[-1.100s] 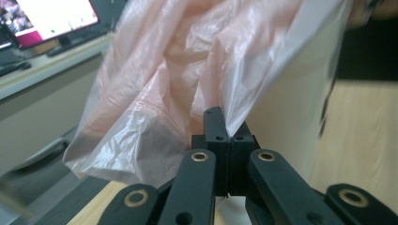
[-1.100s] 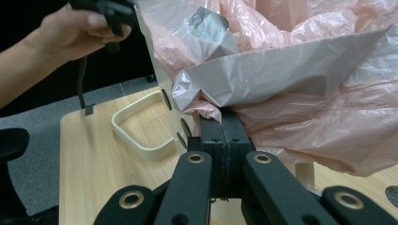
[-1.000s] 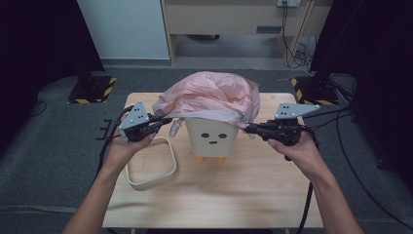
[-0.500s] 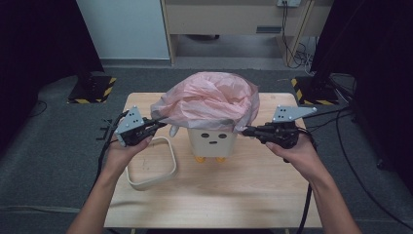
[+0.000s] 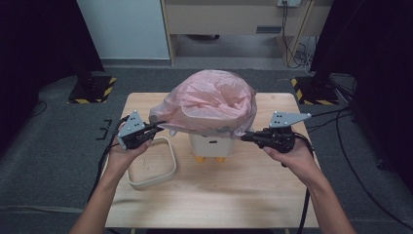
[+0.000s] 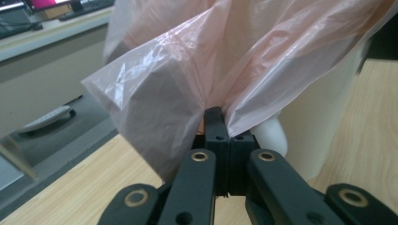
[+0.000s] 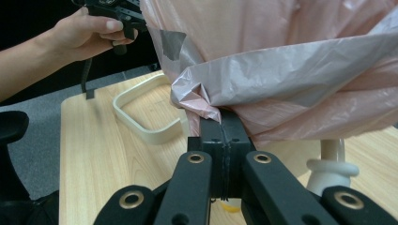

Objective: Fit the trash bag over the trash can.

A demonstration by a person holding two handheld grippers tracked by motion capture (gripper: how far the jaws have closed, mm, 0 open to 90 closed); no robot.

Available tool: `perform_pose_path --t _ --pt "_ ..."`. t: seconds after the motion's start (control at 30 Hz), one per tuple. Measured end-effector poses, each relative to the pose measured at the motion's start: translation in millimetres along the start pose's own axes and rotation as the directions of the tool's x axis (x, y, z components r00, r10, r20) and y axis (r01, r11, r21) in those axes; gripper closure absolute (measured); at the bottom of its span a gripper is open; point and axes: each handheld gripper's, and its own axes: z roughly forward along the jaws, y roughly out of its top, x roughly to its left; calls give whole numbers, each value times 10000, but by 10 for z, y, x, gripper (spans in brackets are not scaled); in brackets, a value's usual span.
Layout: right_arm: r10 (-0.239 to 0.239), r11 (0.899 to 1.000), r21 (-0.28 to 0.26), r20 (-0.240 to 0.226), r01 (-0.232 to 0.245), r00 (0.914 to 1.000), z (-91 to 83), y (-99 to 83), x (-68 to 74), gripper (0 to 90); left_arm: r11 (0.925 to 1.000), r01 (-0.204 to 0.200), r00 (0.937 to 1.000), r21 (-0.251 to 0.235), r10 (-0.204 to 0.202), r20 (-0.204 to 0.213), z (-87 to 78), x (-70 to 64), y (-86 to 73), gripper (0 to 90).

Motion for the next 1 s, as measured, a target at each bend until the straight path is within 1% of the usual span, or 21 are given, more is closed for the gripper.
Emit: perform_pose_path --t 0.17,0.23,0.5,0.63,0.77,1.0 --pt "134 9999 -69 51 -134 9999 2 -76 -42 900 9998 161 9999 107 -161 20 69 -5 -55 898" --pt "201 9996 -190 47 -200 9998 0 -101 -52 900 9997 232 9997 76 -232 29 87 -11 -60 898" --pt "114 9977 -672 490 -81 9987 -14 -194 -62 900 9995 323 9994 14 -323 -136 121 -46 -63 897" --pt "190 9965 -825 479 -150 9987 -11 -232 -63 900 9995 325 9994 6 -325 -135 126 -47 -65 897" --pt "172 9968 -784 454 -136 9988 1 -252 -49 900 9993 381 9992 7 -381 -131 128 -44 -79 897" --pt "133 9987 -502 453 -111 9989 39 -282 -31 900 9990 431 9990 70 -430 -115 132 -42 -119 898"
